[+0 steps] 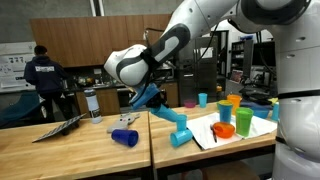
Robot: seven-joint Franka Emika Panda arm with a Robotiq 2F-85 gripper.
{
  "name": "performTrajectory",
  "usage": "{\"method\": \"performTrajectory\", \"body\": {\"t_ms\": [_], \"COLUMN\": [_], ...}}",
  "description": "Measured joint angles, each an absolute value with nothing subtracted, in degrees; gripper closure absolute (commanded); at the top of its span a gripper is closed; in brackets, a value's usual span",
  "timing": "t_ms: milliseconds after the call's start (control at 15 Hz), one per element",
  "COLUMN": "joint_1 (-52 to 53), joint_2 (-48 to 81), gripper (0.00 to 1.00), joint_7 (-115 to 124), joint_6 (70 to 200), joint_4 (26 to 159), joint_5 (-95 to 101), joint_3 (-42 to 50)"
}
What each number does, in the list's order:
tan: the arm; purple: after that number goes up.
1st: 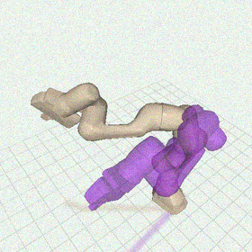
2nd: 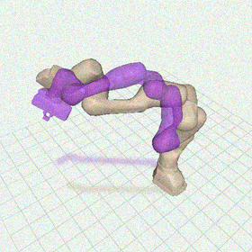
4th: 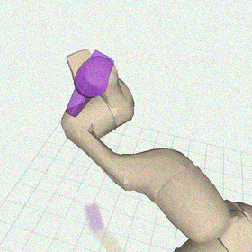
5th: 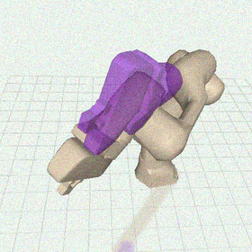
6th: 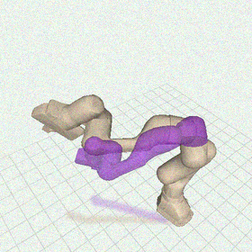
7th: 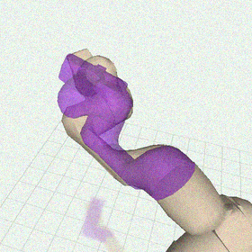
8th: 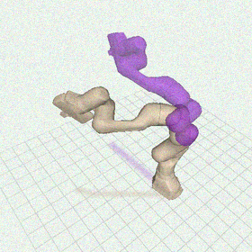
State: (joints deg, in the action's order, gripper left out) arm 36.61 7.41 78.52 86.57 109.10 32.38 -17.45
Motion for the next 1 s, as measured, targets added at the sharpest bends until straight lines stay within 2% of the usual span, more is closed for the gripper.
{"method": "performTrajectory", "body": {"t_ms": [333, 667, 733, 1000], "joint_1": [36.27, 33.13, 32.27, 31.1], "joint_2": [4.92, 0.19, -0.68, -0.53], "gripper": [0.97, 0.97, 0.9, 0.9], "joint_7": [78.68, 82.69, 83.77, 83.85], "joint_6": [86.66, 94.71, 95.75, 95.92], "joint_4": [110.1, 117.46, 119.1, 119.58], "joint_5": [32.21, 29.43, 28.71, 28.72], "joint_3": [-19.51, -19.78, -19.84, -20.95]}}
